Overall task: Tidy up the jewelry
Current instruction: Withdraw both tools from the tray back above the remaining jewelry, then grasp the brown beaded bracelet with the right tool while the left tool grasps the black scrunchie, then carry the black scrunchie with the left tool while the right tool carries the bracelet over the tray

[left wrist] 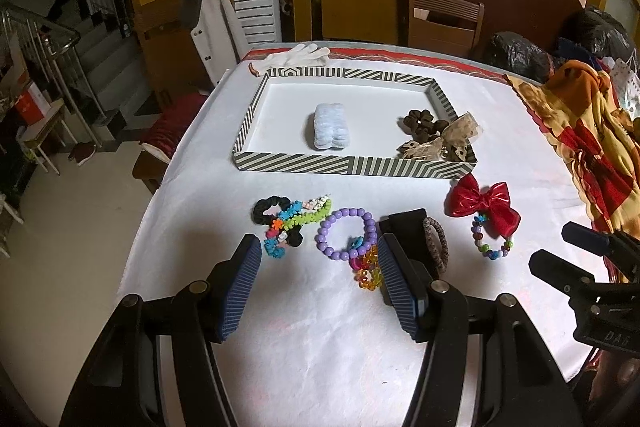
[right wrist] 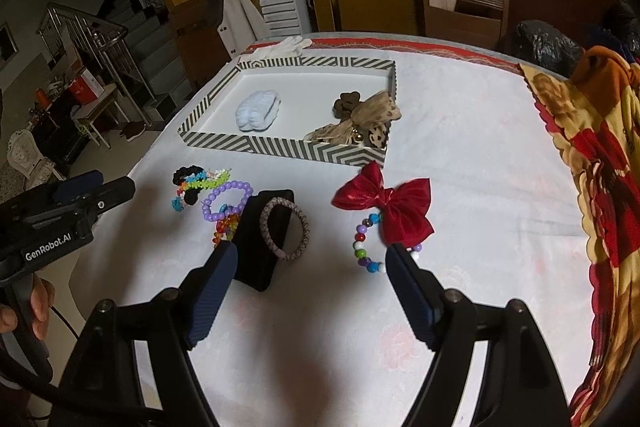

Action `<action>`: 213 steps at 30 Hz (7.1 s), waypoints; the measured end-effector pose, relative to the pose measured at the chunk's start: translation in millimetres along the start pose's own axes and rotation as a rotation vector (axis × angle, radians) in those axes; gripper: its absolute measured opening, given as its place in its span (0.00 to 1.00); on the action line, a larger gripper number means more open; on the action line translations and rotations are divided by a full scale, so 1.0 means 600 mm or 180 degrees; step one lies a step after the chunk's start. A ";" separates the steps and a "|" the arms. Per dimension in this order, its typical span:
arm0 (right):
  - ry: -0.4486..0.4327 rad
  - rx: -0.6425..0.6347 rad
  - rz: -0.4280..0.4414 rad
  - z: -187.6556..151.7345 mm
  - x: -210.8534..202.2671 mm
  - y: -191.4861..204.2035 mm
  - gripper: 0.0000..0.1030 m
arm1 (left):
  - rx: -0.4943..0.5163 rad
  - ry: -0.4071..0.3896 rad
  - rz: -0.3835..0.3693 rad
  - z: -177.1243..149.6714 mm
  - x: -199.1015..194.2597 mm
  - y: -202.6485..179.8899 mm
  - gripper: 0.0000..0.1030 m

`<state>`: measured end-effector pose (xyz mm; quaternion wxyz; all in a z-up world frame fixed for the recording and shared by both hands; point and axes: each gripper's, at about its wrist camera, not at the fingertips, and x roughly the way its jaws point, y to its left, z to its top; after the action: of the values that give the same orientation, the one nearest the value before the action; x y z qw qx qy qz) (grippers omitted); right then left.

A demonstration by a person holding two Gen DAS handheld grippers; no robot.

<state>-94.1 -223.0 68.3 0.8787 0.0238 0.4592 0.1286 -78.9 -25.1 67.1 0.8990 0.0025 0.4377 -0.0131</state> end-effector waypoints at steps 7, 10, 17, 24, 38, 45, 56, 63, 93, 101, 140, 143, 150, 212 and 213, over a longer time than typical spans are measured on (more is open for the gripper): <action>0.0024 -0.0025 -0.0003 -0.001 0.004 0.001 0.78 | 0.0016 -0.0018 0.0025 -0.001 -0.001 -0.001 0.53; 0.0040 -0.0028 -0.0004 -0.002 0.006 0.000 0.78 | 0.0018 -0.0008 0.0024 -0.002 0.000 -0.001 0.53; 0.0088 -0.0025 0.0004 -0.002 0.014 0.003 0.78 | 0.0009 0.0032 0.0034 -0.005 0.007 0.006 0.53; 0.0119 -0.0038 0.0016 -0.002 0.020 0.006 0.78 | 0.0000 0.0066 0.0057 -0.007 0.012 0.014 0.53; 0.0158 -0.0043 0.0005 -0.006 0.022 0.008 0.78 | -0.0003 0.0093 0.0059 -0.011 0.018 0.021 0.53; 0.0192 -0.0040 0.0019 -0.009 0.030 0.010 0.78 | -0.0009 0.0116 0.0058 -0.015 0.022 0.025 0.53; 0.0247 -0.0012 0.0049 -0.013 0.044 0.015 0.78 | -0.0120 0.0222 -0.0019 -0.022 0.034 0.049 0.53; 0.0342 0.0066 0.0095 -0.021 0.062 0.007 0.78 | -0.0533 0.0507 -0.0311 -0.037 0.066 0.103 0.53; 0.0440 0.0344 0.0749 0.021 0.180 0.019 0.44 | -0.0779 0.0840 -0.0407 0.030 0.203 0.168 0.53; 0.0498 0.0307 0.0759 0.024 0.200 0.028 0.31 | -0.0762 0.0949 -0.0318 0.052 0.255 0.180 0.53; -0.0079 0.0482 0.1046 0.056 0.059 -0.028 0.08 | -0.0499 0.0208 -0.0551 0.156 0.061 0.136 0.00; -0.0091 0.0450 0.1046 0.059 0.055 -0.026 0.08 | -0.0447 0.0163 -0.0483 0.159 0.057 0.128 0.00; -0.0111 0.0350 0.1034 0.075 0.047 -0.014 0.08 | -0.0424 0.0151 -0.0455 0.168 0.065 0.121 0.01; 0.0582 0.0297 0.0830 0.261 0.373 0.045 0.08 | -0.0523 0.0817 -0.0330 0.212 0.354 0.159 0.01; 0.0595 0.0295 0.0816 0.260 0.376 0.044 0.07 | -0.0518 0.0819 -0.0323 0.211 0.355 0.159 0.01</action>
<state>150.5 -129.7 -18.1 0.8065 0.1105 0.5375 0.2200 154.5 63.6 -22.9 0.8310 -0.0908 0.5484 -0.0226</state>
